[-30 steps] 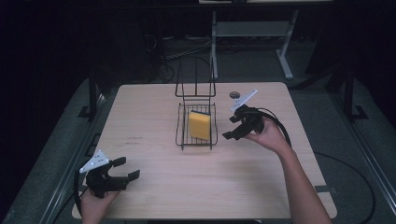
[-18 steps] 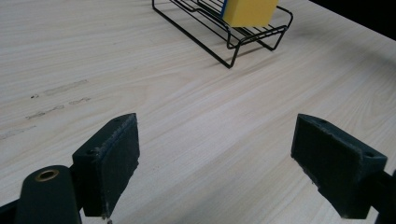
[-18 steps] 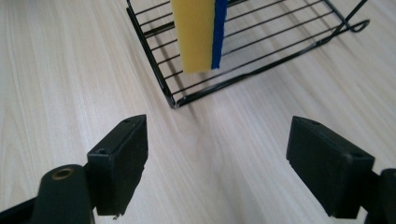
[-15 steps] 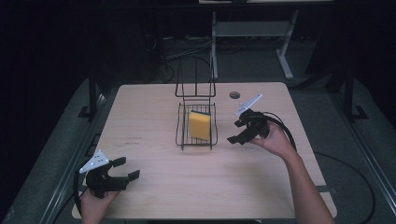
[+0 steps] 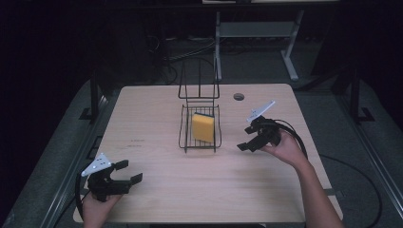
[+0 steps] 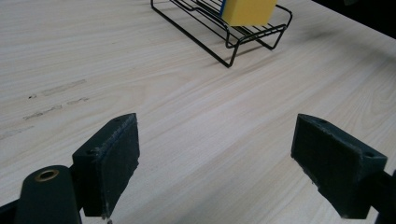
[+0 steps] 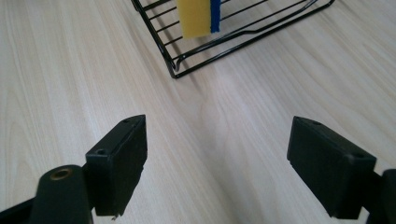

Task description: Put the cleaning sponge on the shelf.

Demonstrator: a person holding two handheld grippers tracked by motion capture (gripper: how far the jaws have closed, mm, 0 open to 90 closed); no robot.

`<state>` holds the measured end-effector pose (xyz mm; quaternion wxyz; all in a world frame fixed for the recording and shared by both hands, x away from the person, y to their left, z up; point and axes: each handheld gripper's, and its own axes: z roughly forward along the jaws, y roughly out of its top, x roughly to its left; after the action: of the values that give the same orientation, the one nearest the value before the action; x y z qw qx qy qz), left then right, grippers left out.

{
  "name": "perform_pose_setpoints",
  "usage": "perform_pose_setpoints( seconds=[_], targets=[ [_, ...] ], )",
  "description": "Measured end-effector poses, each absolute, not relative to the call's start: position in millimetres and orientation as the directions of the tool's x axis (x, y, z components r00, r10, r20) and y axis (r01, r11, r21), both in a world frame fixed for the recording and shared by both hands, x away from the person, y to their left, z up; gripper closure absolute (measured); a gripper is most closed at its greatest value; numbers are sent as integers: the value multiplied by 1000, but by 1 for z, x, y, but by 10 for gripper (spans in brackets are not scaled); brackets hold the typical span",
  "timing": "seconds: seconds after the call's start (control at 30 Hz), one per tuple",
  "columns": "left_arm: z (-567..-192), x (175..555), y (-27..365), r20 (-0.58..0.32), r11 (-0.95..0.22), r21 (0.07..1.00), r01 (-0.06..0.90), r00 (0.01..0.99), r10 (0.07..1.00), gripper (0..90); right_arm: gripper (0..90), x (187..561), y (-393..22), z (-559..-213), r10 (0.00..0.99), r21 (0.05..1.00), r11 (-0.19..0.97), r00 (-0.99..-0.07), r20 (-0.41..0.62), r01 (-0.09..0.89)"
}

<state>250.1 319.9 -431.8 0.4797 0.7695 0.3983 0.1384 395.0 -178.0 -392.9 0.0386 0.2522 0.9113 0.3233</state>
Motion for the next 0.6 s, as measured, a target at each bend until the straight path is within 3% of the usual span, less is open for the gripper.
perform_pose_setpoints(
  seconds=[0.6],
  targets=[
    [-432,250,319,-168,-225,848,480,645,745,147,194,384,-196,-401,508,600,654,-855,104,461]
  ],
)
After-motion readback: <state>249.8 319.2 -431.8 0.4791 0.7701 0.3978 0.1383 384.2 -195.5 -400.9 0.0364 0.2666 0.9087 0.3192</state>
